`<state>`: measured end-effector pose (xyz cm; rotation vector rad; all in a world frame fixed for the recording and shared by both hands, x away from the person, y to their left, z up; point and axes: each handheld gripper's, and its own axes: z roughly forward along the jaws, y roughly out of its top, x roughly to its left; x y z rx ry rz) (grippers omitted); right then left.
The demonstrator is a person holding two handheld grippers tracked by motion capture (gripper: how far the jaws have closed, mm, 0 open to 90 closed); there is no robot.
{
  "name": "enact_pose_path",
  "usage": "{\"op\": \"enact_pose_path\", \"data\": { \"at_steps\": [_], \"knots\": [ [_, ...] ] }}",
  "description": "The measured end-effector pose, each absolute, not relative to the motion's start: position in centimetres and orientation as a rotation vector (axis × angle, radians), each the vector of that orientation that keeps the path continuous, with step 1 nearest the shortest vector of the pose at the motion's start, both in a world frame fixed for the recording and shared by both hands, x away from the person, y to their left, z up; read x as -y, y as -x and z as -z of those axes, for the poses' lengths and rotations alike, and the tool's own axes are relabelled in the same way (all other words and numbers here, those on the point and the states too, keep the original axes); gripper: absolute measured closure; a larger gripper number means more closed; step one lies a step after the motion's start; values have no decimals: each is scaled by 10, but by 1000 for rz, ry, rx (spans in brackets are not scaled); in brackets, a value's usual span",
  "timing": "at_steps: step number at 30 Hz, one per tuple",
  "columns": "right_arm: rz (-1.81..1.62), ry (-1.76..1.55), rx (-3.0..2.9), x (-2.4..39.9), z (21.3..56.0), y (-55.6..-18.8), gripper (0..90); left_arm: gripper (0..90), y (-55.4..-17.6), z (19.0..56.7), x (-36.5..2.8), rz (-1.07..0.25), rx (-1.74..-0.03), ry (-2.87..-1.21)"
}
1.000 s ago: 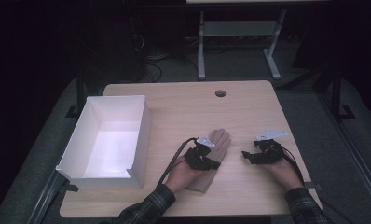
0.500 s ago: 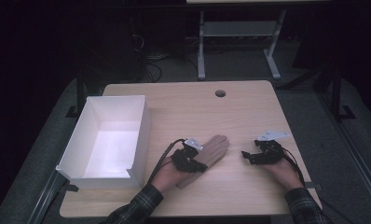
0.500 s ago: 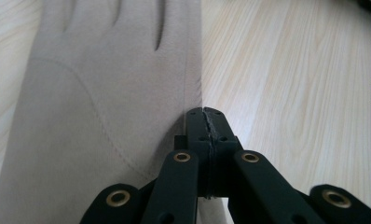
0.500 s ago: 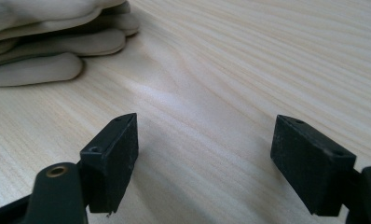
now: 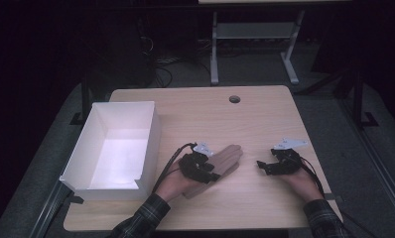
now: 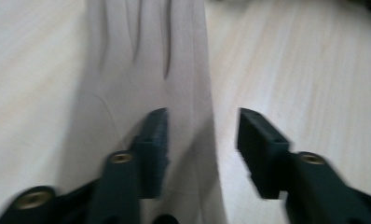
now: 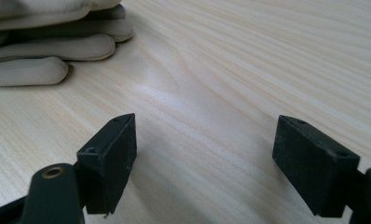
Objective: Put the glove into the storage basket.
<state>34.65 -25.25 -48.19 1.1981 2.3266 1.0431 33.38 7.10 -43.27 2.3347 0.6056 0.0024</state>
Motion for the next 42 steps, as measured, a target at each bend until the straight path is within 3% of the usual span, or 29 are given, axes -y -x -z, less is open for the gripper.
{"op": "enact_pose_path", "data": {
  "at_steps": [6, 15, 36, 40, 42],
  "knots": [
    [-1042, -1198, -2329, 252, 482, -347, 211, 238, -343, 431, -71, -126, -622, -2321],
    [-1042, -1198, -2329, 252, 482, -347, 211, 147, -353, 444, -67, -114, -653, -2334],
    [-1042, -1197, -2329, 252, 482, -347, 210, 149, -349, 464, -56, -143, -606, -2408],
    [-1042, -1197, -2329, 252, 482, -347, 210, 214, -348, 462, -57, -121, -588, -2410],
    [-1042, -1197, -2330, 252, 482, -347, 210, 321, -347, 460, -57, -101, -567, -2415]
  ]
}}
